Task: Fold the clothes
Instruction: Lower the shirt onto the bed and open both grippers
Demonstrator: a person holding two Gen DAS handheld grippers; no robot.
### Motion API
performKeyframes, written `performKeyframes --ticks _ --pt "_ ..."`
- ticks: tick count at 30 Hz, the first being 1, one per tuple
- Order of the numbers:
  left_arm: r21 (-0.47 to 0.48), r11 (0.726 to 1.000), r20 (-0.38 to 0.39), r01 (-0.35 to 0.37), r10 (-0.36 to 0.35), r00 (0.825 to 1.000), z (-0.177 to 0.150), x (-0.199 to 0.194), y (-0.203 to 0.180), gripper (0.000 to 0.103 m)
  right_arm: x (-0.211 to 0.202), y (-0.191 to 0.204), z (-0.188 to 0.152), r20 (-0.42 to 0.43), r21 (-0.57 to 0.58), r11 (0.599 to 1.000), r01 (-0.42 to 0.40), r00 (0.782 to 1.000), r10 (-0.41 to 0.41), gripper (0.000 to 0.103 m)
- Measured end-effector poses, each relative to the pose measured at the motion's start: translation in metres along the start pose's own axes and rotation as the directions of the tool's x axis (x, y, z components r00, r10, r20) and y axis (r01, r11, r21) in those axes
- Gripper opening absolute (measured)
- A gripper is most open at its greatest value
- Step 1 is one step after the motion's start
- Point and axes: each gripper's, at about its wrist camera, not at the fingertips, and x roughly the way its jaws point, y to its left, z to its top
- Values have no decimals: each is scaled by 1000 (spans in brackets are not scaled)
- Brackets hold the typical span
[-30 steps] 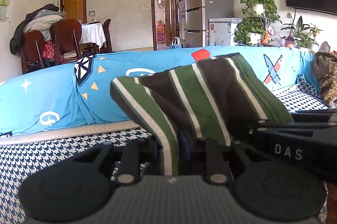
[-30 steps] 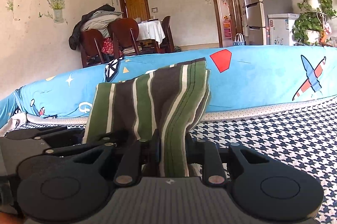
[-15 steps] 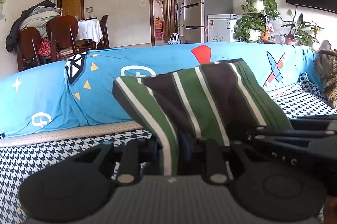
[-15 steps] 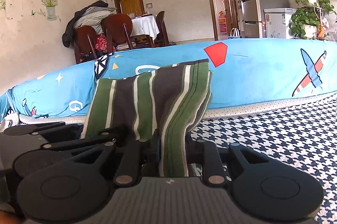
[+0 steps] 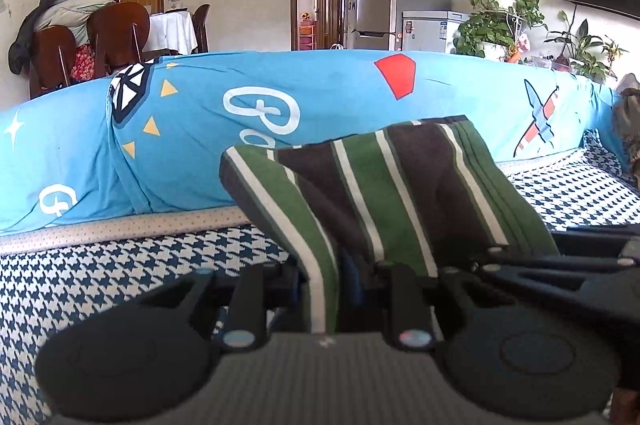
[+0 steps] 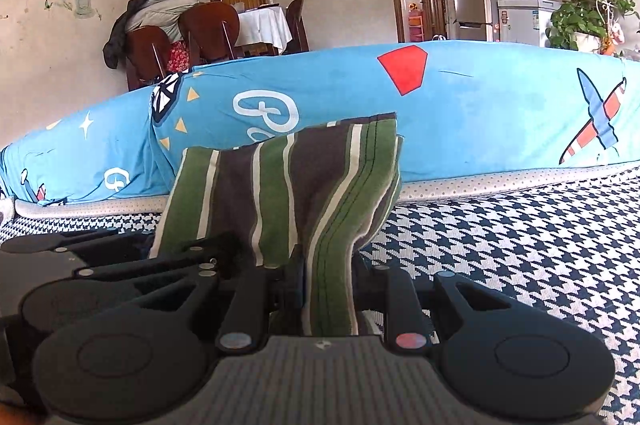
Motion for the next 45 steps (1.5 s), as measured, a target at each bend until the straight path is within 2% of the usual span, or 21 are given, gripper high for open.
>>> performKeyframes --ticks 5,7,9,12,14,19,23,25,29,34,37,41,45 --pt "-45 999 -53 6 -9 999 -5 18 10 24 19 -6 -6 -53 24 999 38 998 -36 25" --pt "-77 997 -88 -25 18 996 -10 27 20 33 25 -12 -9 -87 23 997 74 994 -71 33" --pt "-125 990 -102 -61 48 994 -11 29 34 46 26 -19 -11 -101 27 994 105 990 -102 49" --pt "-199 977 -112 -82 60 992 -9 31 54 52 17 -31 -7 -81 53 990 134 988 -129 54" --pt "-229 970 -113 -83 58 992 -8 31 63 53 10 -37 -4 -61 70 987 142 989 -138 54" --pt "-224 971 -119 -84 58 991 -10 33 61 56 1 -40 1 -33 98 993 69 997 -66 54" --pt "-207 974 -130 -89 63 989 -13 37 58 63 2 -26 -1 -42 42 999 -10 999 12 54" --pt "-210 974 -142 -90 60 988 -17 41 61 64 7 -21 -4 -68 28 999 -29 997 31 54" --pt "-216 972 -162 -90 55 985 -23 47 64 66 21 -23 -12 -117 51 998 -30 993 36 54" --pt "-228 969 -178 -91 51 983 -25 50 67 69 42 -38 -21 -197 135 991 10 980 17 54" --pt "-248 964 -188 -97 50 981 -24 51 72 76 43 -48 -21 -200 228 974 -1 979 48 54" --pt "-305 948 -190 -96 39 981 -20 43 82 76 35 -48 -15 -188 222 975 24 982 19 55" --pt "-276 956 -183 -99 49 982 -18 29 80 77 21 -47 -8 -161 221 975 33 987 3 57"
